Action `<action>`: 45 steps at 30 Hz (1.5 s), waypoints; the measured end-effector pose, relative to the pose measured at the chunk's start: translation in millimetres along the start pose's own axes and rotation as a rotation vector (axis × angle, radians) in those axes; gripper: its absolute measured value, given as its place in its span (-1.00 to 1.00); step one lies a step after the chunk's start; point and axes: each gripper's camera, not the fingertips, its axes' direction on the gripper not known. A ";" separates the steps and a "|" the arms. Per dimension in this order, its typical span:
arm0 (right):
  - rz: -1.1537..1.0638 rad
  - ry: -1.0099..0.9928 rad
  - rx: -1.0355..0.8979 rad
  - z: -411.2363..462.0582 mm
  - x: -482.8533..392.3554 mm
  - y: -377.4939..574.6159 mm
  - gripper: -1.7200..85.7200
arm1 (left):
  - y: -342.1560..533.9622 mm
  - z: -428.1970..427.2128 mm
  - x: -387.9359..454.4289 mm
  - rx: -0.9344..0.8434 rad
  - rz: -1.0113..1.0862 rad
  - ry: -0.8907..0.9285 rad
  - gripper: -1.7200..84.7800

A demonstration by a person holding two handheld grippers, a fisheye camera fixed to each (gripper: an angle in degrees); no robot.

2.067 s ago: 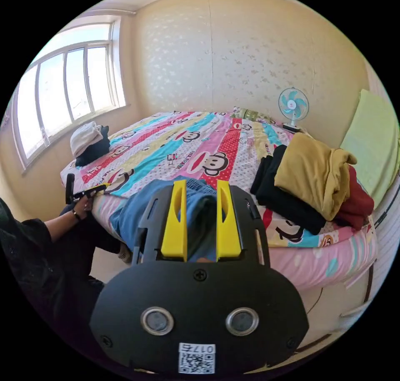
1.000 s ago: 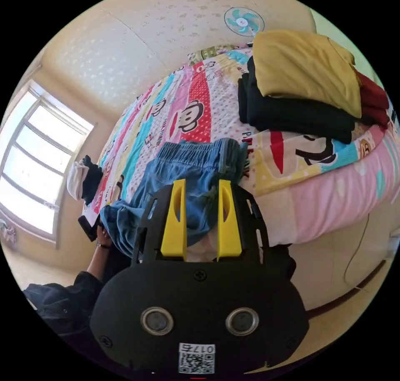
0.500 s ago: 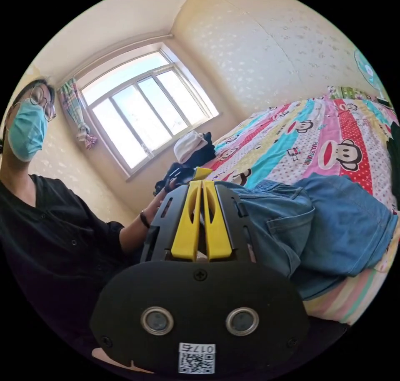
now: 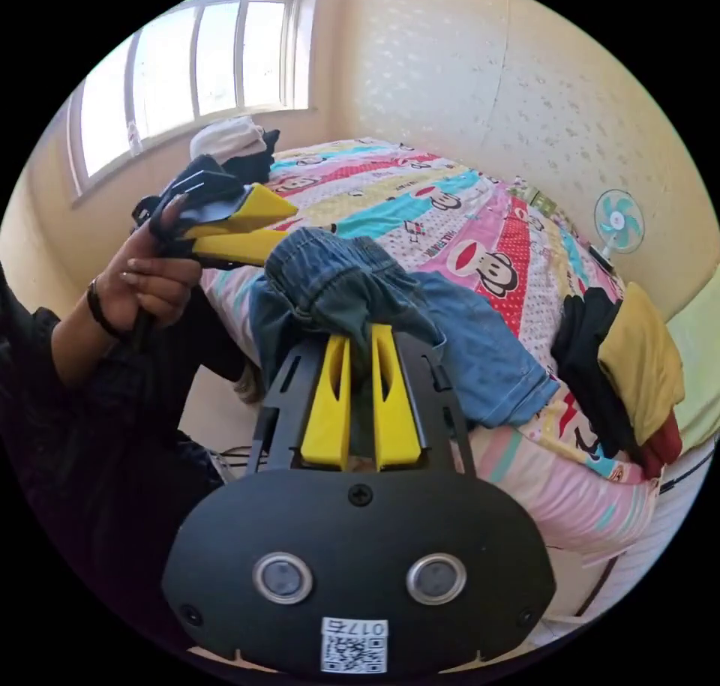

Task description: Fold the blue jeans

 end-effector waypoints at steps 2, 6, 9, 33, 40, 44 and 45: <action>0.124 -0.026 0.174 -43.2 30.3 5.1 -0.84 | 7.1 -16.8 17.8 0.086 0.110 -0.010 -0.75; 0.455 -0.035 0.293 -89.6 139.4 30.4 -0.82 | 15.3 -41.6 30.0 0.180 0.185 -0.025 -0.77; 0.692 0.305 -0.037 -51.4 203.9 53.2 -0.74 | 15.2 -38.0 17.3 0.148 0.156 -0.052 -0.76; 0.724 -0.043 0.212 12.8 180.2 97.6 -0.90 | 62.2 73.1 -15.6 0.057 0.101 -0.087 -0.77; 1.165 -0.113 0.477 -80.0 251.2 304.4 -0.90 | 47.3 126.4 -8.6 -0.025 0.170 -0.234 -0.73; 1.313 -0.045 0.285 -85.4 277.2 371.9 -0.86 | 6.3 219.0 -4.4 -0.179 0.252 -0.304 -0.69; 1.286 -0.086 0.303 -86.6 278.5 380.1 -0.83 | -1.0 235.4 -4.4 -0.215 0.260 -0.329 -0.68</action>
